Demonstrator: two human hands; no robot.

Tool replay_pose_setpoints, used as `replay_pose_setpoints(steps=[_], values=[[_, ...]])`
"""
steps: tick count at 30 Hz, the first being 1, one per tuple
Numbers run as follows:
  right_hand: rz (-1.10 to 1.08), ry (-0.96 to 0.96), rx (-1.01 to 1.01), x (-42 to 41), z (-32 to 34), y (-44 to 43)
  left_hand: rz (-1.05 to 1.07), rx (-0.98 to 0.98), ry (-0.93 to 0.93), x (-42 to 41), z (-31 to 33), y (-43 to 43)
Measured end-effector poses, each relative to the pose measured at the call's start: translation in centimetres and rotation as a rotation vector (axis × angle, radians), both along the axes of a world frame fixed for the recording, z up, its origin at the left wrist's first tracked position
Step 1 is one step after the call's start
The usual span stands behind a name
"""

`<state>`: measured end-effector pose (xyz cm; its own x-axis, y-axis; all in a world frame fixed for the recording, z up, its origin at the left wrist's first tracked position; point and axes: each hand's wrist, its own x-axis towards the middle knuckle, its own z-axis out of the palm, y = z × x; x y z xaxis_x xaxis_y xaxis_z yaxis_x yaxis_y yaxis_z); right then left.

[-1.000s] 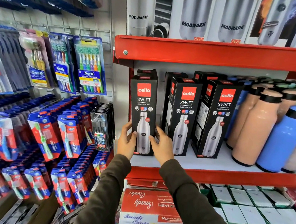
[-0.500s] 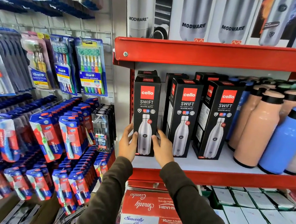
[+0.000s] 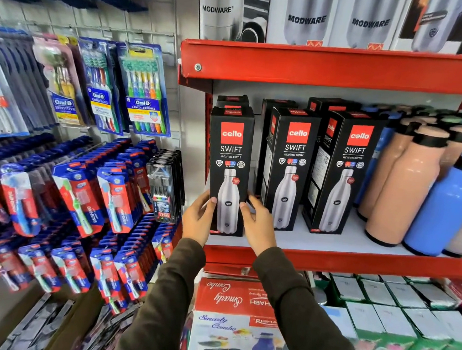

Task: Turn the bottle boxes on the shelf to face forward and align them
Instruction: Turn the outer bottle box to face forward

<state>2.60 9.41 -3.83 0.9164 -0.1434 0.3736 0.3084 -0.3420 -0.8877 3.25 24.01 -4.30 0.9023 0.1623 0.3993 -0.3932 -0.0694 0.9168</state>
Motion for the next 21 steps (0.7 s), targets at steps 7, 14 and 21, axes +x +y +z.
replay_pose_setpoints(steps=[7,14,21], values=[[0.028,-0.017,0.000,-2.4,-0.3,-0.3,-0.002,-0.046,0.013,-2.4,-0.6,0.2],[0.039,-0.019,-0.017,-4.1,-0.2,-0.6,0.016,-0.053,0.007,-3.7,-1.0,0.1],[0.031,-0.040,-0.058,-4.8,-0.6,-0.9,0.073,-0.056,-0.006,-4.3,-1.3,-0.2]])
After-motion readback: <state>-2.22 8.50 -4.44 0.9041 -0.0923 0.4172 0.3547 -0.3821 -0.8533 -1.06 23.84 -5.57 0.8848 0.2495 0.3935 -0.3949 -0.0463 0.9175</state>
